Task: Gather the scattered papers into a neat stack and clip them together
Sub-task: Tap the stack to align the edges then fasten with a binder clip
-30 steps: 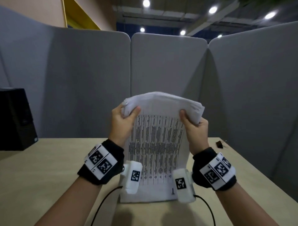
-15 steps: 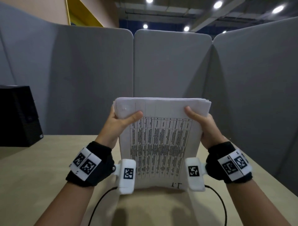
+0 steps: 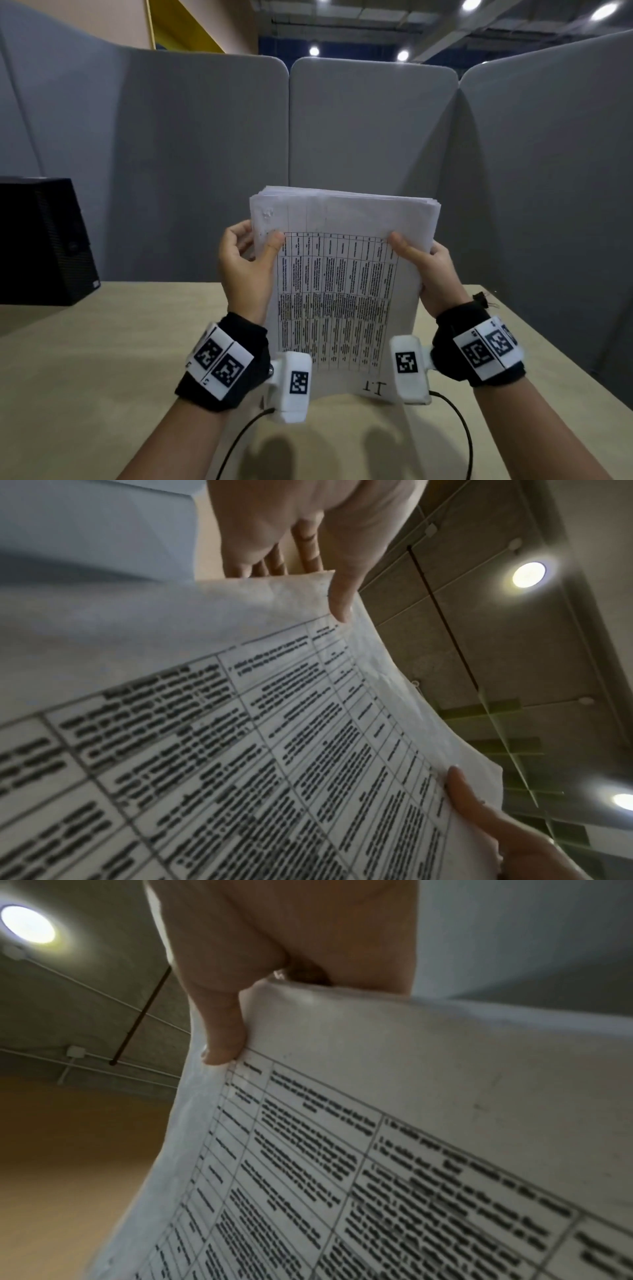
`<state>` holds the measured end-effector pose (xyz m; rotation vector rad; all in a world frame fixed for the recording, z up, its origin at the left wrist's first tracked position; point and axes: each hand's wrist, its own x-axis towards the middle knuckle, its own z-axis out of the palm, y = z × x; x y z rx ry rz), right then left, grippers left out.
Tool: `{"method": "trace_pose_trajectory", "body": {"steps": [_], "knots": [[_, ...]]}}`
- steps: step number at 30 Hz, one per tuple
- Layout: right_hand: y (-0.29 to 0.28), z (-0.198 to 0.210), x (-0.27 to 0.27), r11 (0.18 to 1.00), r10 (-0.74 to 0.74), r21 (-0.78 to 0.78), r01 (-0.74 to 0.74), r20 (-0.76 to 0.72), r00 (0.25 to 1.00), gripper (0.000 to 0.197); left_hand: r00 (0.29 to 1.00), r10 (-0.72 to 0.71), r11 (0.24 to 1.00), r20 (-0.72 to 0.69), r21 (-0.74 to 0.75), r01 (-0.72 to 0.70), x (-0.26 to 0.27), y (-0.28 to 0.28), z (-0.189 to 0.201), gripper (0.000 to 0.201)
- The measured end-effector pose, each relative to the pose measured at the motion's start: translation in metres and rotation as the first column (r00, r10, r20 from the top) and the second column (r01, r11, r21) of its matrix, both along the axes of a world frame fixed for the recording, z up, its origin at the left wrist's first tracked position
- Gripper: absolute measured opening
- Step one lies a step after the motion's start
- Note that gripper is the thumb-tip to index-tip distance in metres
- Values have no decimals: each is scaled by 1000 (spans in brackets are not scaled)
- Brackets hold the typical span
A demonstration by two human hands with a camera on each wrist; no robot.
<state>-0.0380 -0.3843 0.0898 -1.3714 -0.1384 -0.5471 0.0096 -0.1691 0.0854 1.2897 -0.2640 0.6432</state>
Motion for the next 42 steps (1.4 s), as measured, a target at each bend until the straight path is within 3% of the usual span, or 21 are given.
{"method": "trace_pose_trajectory", "body": {"steps": [3,7,9,12,17,19,22,25,26,27,30,32,34,37,38,40,42], "knots": [[0,0,0,1000,12,1,-12,7,1000,74,992,88,996,87,-15,-87,2,1,-5,24],[0,-1,0,1000,13,-5,-13,24,1000,75,953,190,972,236,92,-217,-4,1,-5,16],[0,-1,1,1000,6,1,-6,25,1000,77,934,147,967,325,150,-205,-8,1,-8,13],[-3,-2,1,1000,8,2,-8,28,1000,78,969,-52,986,242,168,11,-10,3,-7,19],[-8,-1,-2,998,65,-21,-64,19,998,74,949,-309,950,66,-26,311,-7,11,9,21],[-10,1,-4,996,83,-41,-82,22,996,73,939,-341,940,38,7,341,-12,10,13,26],[-12,1,-6,993,98,-66,-97,21,995,74,943,-331,931,29,173,321,-17,9,12,9],[-13,0,-6,989,116,-90,-114,9,993,73,959,-276,923,-62,261,282,-11,15,3,14],[-14,-1,-6,988,116,-102,-115,9,993,73,958,-276,925,-77,251,287,-9,17,2,19],[-15,-2,-5,987,117,-116,-115,12,993,73,966,-250,929,-71,263,259,-6,18,2,38],[-17,-6,-4,982,128,-140,-124,17,992,76,986,-136,918,-98,361,162,9,20,11,110],[-17,-8,-4,985,115,-133,-114,3,993,76,933,-305,885,-189,305,351,16,18,20,127],[-14,-10,-2,988,69,-142,-67,6,998,66,880,-421,859,-220,215,464,21,12,25,113],[-5,-11,2,996,-60,-58,64,67,996,51,928,-358,907,-98,199,371,14,-4,28,43],[-3,-10,2,994,-104,-16,106,85,991,44,940,-339,918,-41,207,340,11,-8,28,33],[0,-6,1,987,-160,16,159,110,981,29,935,-354,912,12,227,342,7,-9,28,38],[-3,-1,-3,985,-172,5,173,131,976,35,912,-411,889,-9,220,402,8,-1,30,68]]}}
